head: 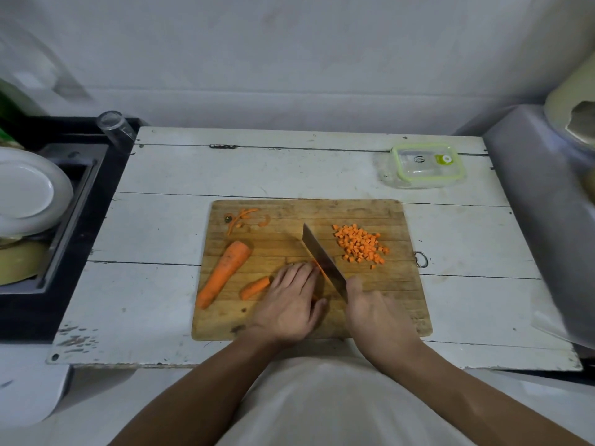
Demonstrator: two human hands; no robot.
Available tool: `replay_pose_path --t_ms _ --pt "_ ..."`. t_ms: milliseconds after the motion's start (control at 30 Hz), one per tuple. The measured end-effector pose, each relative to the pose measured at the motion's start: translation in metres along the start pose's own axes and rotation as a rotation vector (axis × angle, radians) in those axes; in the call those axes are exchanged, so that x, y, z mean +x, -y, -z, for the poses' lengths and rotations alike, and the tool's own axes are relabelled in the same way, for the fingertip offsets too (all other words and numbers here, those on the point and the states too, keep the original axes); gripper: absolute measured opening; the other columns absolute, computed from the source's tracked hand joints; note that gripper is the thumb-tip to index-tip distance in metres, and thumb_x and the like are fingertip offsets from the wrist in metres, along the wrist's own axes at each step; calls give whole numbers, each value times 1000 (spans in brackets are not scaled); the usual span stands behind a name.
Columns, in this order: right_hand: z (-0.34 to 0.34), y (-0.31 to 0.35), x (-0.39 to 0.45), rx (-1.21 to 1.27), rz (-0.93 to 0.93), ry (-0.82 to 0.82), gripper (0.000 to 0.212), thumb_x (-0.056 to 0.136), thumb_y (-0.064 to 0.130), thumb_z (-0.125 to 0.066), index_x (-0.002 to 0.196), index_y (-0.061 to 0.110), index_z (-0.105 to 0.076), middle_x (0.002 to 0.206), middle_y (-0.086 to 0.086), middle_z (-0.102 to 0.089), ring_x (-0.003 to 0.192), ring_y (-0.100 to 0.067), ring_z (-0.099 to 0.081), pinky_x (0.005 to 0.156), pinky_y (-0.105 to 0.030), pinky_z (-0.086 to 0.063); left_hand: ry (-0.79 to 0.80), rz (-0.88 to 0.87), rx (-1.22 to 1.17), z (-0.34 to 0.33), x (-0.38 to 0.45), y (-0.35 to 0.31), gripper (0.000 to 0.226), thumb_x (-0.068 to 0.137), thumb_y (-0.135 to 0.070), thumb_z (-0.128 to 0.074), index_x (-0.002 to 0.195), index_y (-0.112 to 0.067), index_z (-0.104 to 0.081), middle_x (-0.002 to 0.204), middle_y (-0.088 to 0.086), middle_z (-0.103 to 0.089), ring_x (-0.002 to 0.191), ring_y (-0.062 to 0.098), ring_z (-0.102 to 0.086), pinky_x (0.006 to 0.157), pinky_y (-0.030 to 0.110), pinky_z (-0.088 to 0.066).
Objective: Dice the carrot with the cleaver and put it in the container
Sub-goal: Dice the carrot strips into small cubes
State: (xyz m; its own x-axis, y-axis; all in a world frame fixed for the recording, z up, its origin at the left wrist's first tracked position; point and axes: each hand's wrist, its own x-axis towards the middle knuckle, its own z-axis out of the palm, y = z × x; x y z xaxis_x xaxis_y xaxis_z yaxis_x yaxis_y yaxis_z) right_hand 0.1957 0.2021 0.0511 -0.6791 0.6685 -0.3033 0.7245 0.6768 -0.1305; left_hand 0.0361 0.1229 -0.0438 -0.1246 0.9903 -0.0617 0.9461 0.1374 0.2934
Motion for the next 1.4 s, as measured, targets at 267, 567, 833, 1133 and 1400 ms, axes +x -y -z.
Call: replay_pose_path --t_ms 267,567,833,1133,1400 --pt "1 -4 -8 -41 29 37 21 97 5 -40 114 18 -37 86 -6 -69 74 -31 -68 57 -37 -40 -5 -3 -14 -1 1 2 67 104 -53 -25 154 -10 -36 157 8 -37 147 24 -28 125 47 -19" --pt "2 2 -4 -149 19 113 30 95 5 -46 121 15 -34 94 -4 -70 83 -26 -72 65 -35 -55 -14 -6 -42 -4 1 4 66 105 -53 -25 154 -11 -37 156 7 -39 147 23 -29 124 46 -21" --pt "-1 18 35 4 45 35 31 99 11 -43 129 11 -34 98 -8 -70 87 -31 -71 68 -41 -52 -32 -17 -57 -4 3 4 64 102 -50 -36 153 -13 -39 155 5 -40 144 22 -31 123 46 -23" --pt "-5 -25 12 290 -69 -56 13 103 29 -43 111 19 -46 86 -8 -67 77 -31 -64 59 -37 -44 -40 99 -252 10 -2 -2 57 105 -48 -38 153 -17 -39 155 -2 -36 141 13 -34 120 34 -31" --pt "3 -53 13 943 -260 52 7 99 16 -50 100 21 -54 62 -3 -58 39 -21 -57 38 -25 -37 -287 527 -575 42 27 0 20 99 -12 -60 117 -20 -66 114 -8 -61 107 8 -59 92 24 -49"
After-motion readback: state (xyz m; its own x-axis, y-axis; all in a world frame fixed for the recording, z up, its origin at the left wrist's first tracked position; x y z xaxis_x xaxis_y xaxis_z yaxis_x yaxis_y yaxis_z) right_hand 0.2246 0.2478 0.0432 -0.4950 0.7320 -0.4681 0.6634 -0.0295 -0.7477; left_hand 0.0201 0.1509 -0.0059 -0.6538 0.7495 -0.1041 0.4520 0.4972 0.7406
